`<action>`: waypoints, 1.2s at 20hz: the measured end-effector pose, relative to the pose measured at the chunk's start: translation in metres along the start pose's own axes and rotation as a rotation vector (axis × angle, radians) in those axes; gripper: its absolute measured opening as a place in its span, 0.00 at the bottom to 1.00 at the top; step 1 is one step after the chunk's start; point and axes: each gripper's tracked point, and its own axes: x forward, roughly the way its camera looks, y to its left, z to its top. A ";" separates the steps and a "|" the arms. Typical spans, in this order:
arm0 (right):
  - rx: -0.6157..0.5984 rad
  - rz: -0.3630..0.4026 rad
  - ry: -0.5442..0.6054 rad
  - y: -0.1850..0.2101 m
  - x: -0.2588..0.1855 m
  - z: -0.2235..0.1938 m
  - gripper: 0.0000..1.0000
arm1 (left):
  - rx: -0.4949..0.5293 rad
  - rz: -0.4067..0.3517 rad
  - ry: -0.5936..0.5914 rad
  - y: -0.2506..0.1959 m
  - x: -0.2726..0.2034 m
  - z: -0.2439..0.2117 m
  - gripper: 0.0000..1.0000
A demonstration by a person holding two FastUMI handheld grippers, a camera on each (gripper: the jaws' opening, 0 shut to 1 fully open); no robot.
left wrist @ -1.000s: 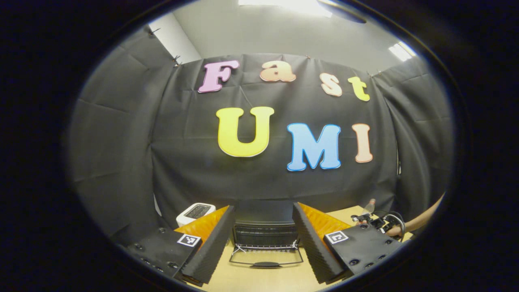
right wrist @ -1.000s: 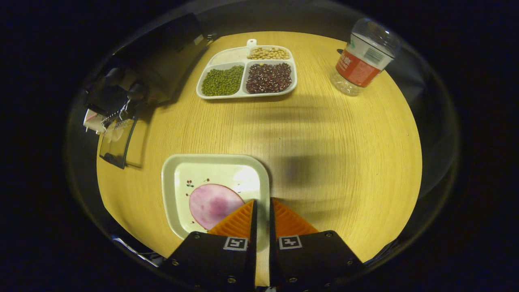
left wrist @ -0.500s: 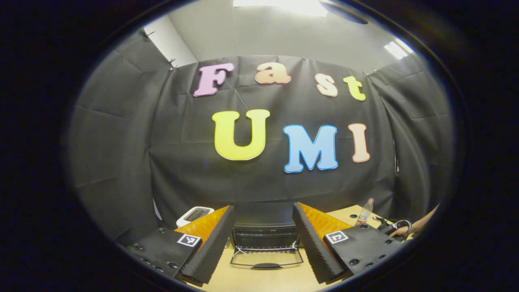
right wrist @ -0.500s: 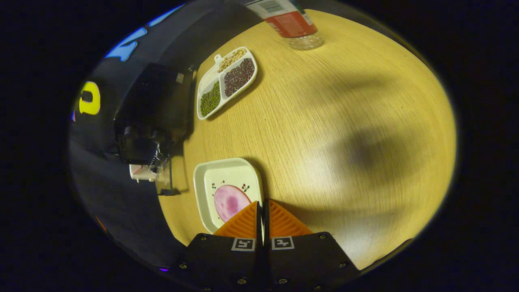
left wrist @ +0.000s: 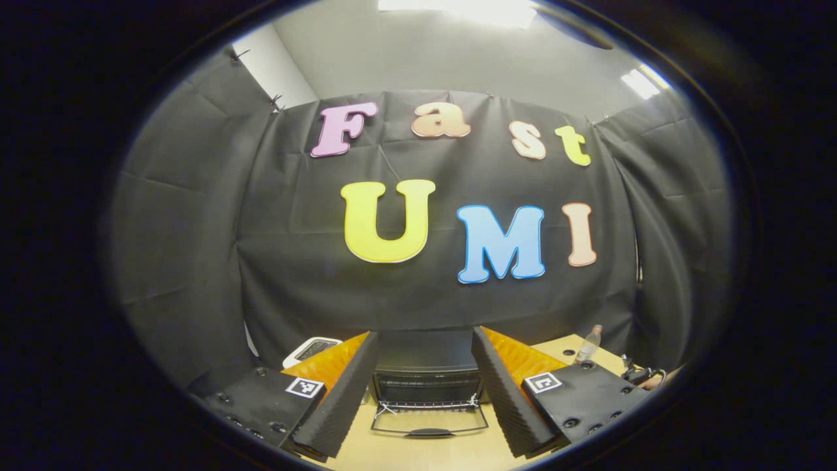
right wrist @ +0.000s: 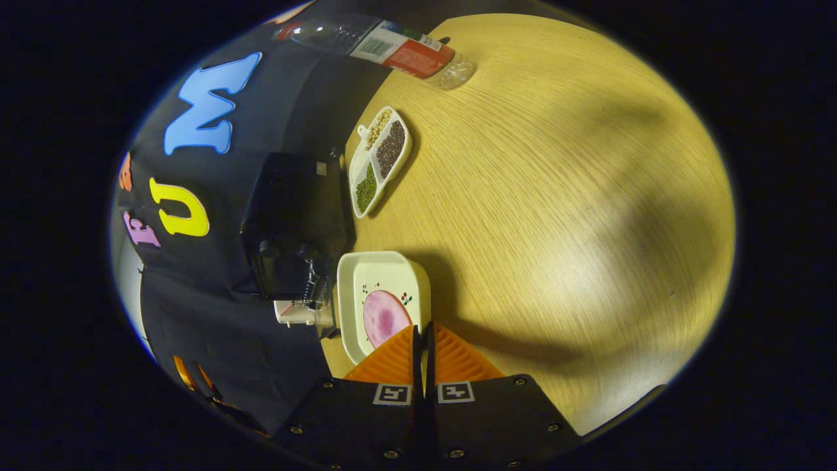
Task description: Open the electric oven with the left hand, put the food in, and close the electric oven.
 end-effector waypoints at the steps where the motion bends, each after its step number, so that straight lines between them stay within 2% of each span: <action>1: 0.001 0.009 -0.011 0.005 -0.005 -0.003 0.01 | -0.002 -0.003 -0.007 0.000 0.001 0.003 0.90; 4: 0.009 0.007 -0.045 0.021 -0.013 -0.012 0.01 | -0.011 -0.018 -0.032 0.002 0.002 0.012 0.90; 6: 0.021 -0.001 -0.068 0.032 -0.013 -0.025 0.01 | -0.014 -0.032 -0.047 0.007 0.002 0.015 1.00; 9: 0.047 -0.022 -0.102 0.053 -0.012 -0.052 0.01 | -0.007 -0.043 -0.058 0.019 0.006 0.014 1.00; 10: 0.067 -0.031 -0.109 0.059 -0.006 -0.062 0.01 | -0.005 -0.048 -0.059 0.023 0.006 0.013 0.96; 11: 0.083 -0.040 -0.120 0.068 -0.002 -0.072 0.01 | 0.000 -0.054 -0.059 0.028 0.006 0.012 0.96; 13: 0.109 -0.047 -0.137 0.087 0.012 -0.088 0.01 | 0.014 -0.061 -0.060 0.039 0.003 0.010 1.00; 14: 0.120 -0.048 -0.148 0.099 0.021 -0.093 0.01 | 0.022 -0.062 -0.063 0.044 0.001 0.009 1.00; 15: 0.134 -0.048 -0.161 0.111 0.031 -0.097 0.01 | 0.025 -0.065 -0.066 0.049 -0.001 0.009 0.96; 16: 0.153 -0.047 -0.178 0.124 0.042 -0.099 0.01 | 0.026 -0.064 -0.066 0.056 -0.002 0.006 1.00; 18: 0.192 -0.048 -0.217 0.145 0.064 -0.100 0.00 | 0.019 -0.059 -0.058 0.068 -0.006 0.004 0.90; 19: 0.209 -0.050 -0.236 0.156 0.077 -0.098 0.00 | 0.013 -0.052 -0.054 0.074 -0.008 0.002 1.00; 24: 0.308 -0.079 -0.306 0.194 0.125 -0.095 0.01 | -0.005 0.003 -0.030 0.114 -0.021 -0.009 1.00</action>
